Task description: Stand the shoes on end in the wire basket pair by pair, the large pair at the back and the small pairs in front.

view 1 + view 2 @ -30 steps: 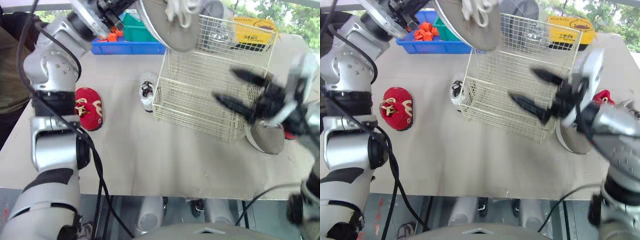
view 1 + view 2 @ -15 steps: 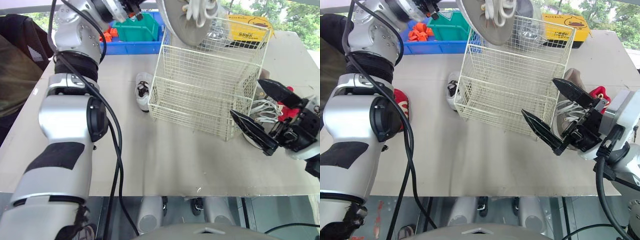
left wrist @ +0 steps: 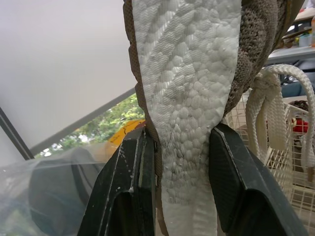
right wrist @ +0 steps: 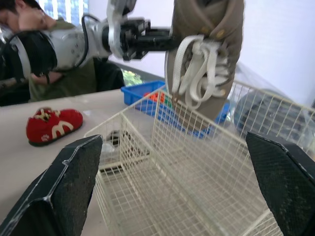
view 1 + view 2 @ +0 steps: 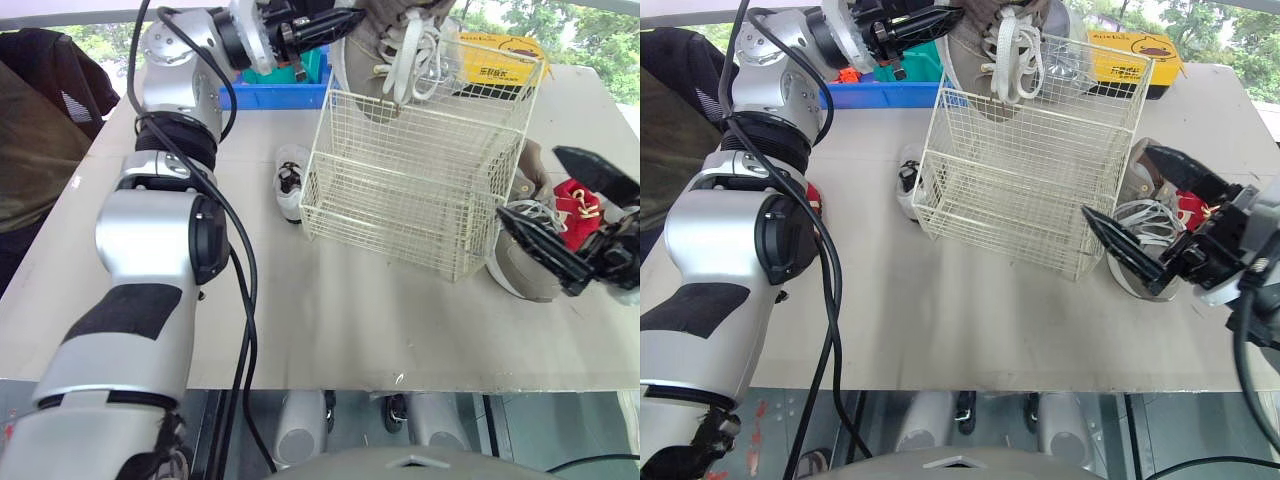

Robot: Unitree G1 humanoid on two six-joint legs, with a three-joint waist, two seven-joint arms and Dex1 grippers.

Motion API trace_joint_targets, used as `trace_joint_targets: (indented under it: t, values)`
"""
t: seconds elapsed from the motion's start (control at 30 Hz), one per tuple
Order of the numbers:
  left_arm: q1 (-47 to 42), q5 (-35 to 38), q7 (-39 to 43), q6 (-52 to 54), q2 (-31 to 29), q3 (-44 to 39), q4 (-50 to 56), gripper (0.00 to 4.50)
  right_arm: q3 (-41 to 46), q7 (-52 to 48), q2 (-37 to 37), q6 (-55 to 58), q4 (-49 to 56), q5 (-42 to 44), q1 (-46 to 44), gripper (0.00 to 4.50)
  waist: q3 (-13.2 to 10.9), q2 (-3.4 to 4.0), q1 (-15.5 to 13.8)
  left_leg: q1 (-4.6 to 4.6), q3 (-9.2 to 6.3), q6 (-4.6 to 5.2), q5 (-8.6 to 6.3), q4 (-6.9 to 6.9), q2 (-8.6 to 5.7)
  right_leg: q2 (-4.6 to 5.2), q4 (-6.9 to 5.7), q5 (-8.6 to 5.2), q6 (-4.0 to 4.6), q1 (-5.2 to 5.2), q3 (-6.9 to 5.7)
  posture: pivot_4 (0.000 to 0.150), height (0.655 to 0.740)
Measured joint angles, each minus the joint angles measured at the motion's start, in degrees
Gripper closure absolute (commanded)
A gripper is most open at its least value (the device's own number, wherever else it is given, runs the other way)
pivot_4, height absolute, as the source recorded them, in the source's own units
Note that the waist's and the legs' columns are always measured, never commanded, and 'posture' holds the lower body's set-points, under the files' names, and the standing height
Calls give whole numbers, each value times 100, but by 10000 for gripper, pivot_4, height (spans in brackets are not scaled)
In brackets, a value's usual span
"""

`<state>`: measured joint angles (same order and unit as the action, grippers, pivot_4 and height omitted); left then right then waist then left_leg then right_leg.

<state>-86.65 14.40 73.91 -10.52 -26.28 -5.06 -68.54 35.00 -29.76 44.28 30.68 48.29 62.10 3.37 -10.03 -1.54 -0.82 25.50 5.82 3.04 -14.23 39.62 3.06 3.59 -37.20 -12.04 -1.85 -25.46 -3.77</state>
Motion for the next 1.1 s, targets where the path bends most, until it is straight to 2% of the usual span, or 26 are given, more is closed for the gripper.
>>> trace_joint_targets:
  t: [0.23, 0.33, 0.47, 0.5, 0.57, 0.63, 0.67, 0.9, 1.1]
  values:
    - [236, -91, 124, 233, -70, -39, 64, 33629, -95, -247, 88, -82, -379, -13, -194, 0, 3, -1, 12, -14, -4, -6, 3, 0, 1, 0, -17, 0, 0, 0, 9, 1500, 7400]
    - [238, -255, 73, 222, -102, 17, 54, 33632, -246, -243, 88, -92, -394, -28, -301, 0, 3, -1, 17, -82, -2, 3, -4, -15, 1, -1, -21, -4, -2, 47, 24, 1500, 7400]
    - [229, -378, -71, 173, -91, 66, 29, 33634, -348, -246, 88, -92, -436, -67, -319, 0, 8, -2, 24, -105, -2, 6, -5, -17, 2, -1, -28, -5, -1, 61, 32, 1500, 7400]
    - [227, -399, -86, 176, -91, 66, 18, 23277, -366, -246, 88, -92, -442, -71, -319, 0, 10, -2, 25, -111, 2, 6, -5, -17, 2, -1, -33, -5, -1, 63, 37, 1500, 7400]
    - [212, -504, -131, 361, -110, 112, -50, 15016, -386, -245, 88, -92, -441, -70, -316, 0, 10, -2, 25, -132, 10, 6, -5, -17, 2, -1, -41, -6, -2, 77, 46, 1500, 7400]
    - [318, -634, -128, 589, -127, 157, -196, 4048, -387, -242, 88, -91, -441, -68, -301, 0, 10, -2, 23, -137, 11, 7, -6, -18, 2, -1, -46, -6, -2, 78, 48, 1500, 7400]
    - [383, -643, -128, 664, -140, 157, -229, 1330, -387, -241, 87, -91, -441, -68, -278, 0, 9, -4, 24, -136, 11, 7, -6, -18, 3, -1, -46, -6, -1, 78, 48, 1500, 7400]
    - [467, -514, -149, 1548, -664, -115, 73, 1330, -588, -228, 87, -86, -602, -246, -293, 0, 6, -10, 17, -119, 11, 7, -6, -16, 5, 0, -41, -5, -1, 67, 46, 1500, 7400]
    - [1625, 30, 12, 2599, -868, -358, 1935, 1330, -1269, -226, 82, -81, -1043, -583, -1194, 0, 6, -8, 17, -122, 11, 5, -5, -15, 9, 1, -46, -5, 0, 67, 47, 1500, 7400]
